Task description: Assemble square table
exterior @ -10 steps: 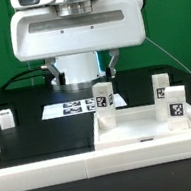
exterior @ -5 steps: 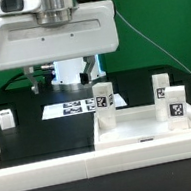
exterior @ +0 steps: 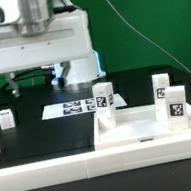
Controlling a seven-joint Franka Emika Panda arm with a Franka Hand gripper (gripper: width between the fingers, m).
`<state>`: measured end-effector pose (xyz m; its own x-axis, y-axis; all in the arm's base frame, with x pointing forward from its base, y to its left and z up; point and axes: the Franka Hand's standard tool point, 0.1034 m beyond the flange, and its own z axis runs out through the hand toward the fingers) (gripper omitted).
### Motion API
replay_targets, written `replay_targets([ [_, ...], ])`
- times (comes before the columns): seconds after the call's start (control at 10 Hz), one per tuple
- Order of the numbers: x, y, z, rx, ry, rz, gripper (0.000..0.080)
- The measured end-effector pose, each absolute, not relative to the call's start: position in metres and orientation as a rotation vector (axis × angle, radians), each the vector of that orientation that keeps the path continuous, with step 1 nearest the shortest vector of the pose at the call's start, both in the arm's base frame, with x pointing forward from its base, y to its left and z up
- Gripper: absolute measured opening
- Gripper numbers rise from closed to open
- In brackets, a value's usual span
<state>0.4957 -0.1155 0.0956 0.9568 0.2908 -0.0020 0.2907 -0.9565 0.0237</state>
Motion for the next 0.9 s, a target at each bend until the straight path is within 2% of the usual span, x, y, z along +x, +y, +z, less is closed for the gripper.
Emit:
replay_targets([
  [0.1,0.483,-0.125,0.091,3.076,0.484,0.002,0.0649],
  [0.6,0.456,-0.126,0.084,3.083,0.506,-0.027,0.0649],
  [0.8,0.425,-0.143,0.070,3.053,0.667,-0.072,0.0649],
  [0.9,0.419,-0.146,0.067,3.051,0.691,-0.085,0.0649],
])
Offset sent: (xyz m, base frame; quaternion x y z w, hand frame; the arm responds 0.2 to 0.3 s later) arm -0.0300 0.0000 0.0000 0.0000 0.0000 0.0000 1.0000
